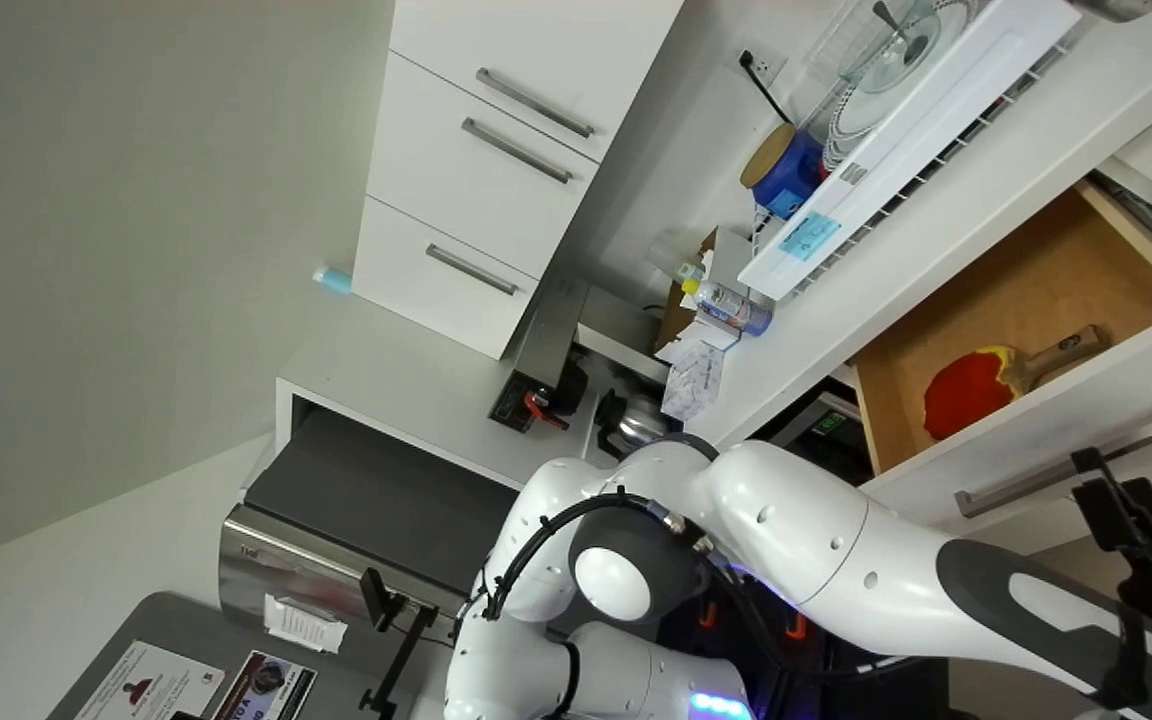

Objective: Open the top drawer of the kitchen unit

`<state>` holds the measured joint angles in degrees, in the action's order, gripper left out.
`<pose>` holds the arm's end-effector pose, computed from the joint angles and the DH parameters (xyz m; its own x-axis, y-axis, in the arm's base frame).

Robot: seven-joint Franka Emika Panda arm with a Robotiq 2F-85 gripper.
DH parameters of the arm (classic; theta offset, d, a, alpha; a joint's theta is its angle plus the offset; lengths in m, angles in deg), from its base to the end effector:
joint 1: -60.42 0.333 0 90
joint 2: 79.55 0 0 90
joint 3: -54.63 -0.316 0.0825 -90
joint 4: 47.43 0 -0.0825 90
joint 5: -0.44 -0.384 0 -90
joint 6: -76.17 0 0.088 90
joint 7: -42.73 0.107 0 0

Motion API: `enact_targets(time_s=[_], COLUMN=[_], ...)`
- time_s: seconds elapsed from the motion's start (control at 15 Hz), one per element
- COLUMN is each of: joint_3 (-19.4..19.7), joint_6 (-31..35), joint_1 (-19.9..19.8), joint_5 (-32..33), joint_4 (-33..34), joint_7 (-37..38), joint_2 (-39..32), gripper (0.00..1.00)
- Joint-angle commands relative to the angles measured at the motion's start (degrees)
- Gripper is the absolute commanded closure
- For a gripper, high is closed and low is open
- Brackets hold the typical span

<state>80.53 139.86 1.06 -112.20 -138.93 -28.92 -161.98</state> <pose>0.1639 -0.4867 -0.1101 0.1791 -0.9826 -0.0494 0.0658 0.0620 -0.9959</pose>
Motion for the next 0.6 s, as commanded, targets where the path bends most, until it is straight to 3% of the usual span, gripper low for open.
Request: enact_targets(time_s=[0.0, 0.53], joint_3=[0.84, 7.62], joint_6=[-2.16, 4.45], joint_1=[-0.15, 5.50], joint_5=[5.46, 10.42], joint_4=[-6.96, -28.08], joint_7=[0.95, -2.22], joint_2=[7.02, 29.66], gripper=[0.00, 0.00])
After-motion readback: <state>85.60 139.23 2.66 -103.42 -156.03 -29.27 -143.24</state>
